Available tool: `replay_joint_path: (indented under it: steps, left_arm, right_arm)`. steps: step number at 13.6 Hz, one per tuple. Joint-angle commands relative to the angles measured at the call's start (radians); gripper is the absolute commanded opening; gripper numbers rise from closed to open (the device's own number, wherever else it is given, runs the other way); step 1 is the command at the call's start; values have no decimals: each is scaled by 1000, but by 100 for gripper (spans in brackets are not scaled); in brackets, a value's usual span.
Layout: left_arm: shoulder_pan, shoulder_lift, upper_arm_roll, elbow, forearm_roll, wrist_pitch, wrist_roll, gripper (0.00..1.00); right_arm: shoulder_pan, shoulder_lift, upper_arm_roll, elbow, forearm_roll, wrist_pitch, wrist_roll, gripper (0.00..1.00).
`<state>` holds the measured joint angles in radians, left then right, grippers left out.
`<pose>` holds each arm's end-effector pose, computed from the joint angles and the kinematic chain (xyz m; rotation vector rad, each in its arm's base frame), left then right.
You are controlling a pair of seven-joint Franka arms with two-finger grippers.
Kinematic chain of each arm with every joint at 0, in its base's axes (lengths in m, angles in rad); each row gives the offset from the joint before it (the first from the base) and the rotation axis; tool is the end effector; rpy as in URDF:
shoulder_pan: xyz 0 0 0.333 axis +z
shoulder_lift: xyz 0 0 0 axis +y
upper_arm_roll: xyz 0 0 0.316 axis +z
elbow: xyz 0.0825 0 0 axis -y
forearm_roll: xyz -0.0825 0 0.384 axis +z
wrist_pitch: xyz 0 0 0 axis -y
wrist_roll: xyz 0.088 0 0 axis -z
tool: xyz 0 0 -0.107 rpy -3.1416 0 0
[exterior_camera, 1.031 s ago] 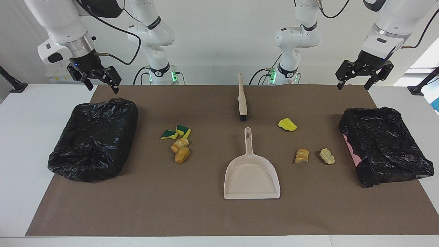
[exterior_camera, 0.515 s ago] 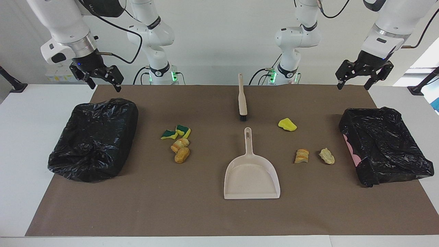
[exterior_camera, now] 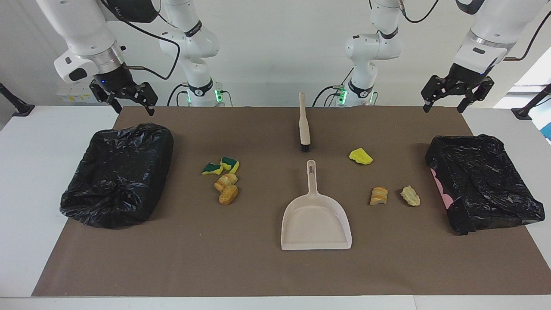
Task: Sweep and dump trash in bin
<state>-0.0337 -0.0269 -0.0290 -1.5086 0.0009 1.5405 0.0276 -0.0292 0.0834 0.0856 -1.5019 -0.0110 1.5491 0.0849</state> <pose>0.5422 -0.0342 0.6658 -3.1364 0.1416 -0.0923 0.5769 0.0292 0.6080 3.1344 -0.0450 -0.0557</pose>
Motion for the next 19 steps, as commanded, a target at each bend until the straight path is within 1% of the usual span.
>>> replay_joint_path:
  steps: [1, 4, 8, 9, 10, 12, 14, 15, 16, 18, 19]
  left_arm:
    - [9, -21, -3, -19, -13, -5, -3, 100]
    - [0, -21, -5, -18, -15, 1, -2, 100]
    - [-17, -25, -18, -24, -19, -8, -18, 100]
    - [-64, -50, -26, -63, -19, -11, -37, 100]
    - [-118, -106, -28, -150, -21, 6, -104, 100]
    - [-216, -216, -29, -330, -21, 61, -185, 100]
    - [-297, -330, -31, -511, -27, 104, -257, 100]
    - [-366, -368, -29, -597, -27, 130, -318, 100]
    - [-415, -393, -31, -661, -27, 159, -375, 100]
    - [-512, -436, -31, -776, -30, 228, -460, 100]
    - [-552, -453, -31, -827, -39, 263, -506, 100]
  right_arm:
    - [60, 91, 17, 49, -3, 58, 51, 100]
    - [141, 157, 16, 54, -6, 130, 85, 100]
    - [291, 246, 17, 51, -6, 279, 248, 100]
    - [328, 266, 17, 49, -7, 325, 280, 100]
    - [380, 292, 14, 51, -18, 362, 330, 100]
    - [432, 332, 16, 55, -50, 416, 401, 100]
    - [482, 399, 14, 113, -50, 431, 458, 100]
    - [506, 447, 14, 158, -50, 431, 488, 100]
    - [518, 487, 14, 199, -50, 424, 493, 100]
    - [534, 553, 19, 267, -49, 422, 507, 100]
    - [558, 590, 17, 302, -49, 422, 522, 100]
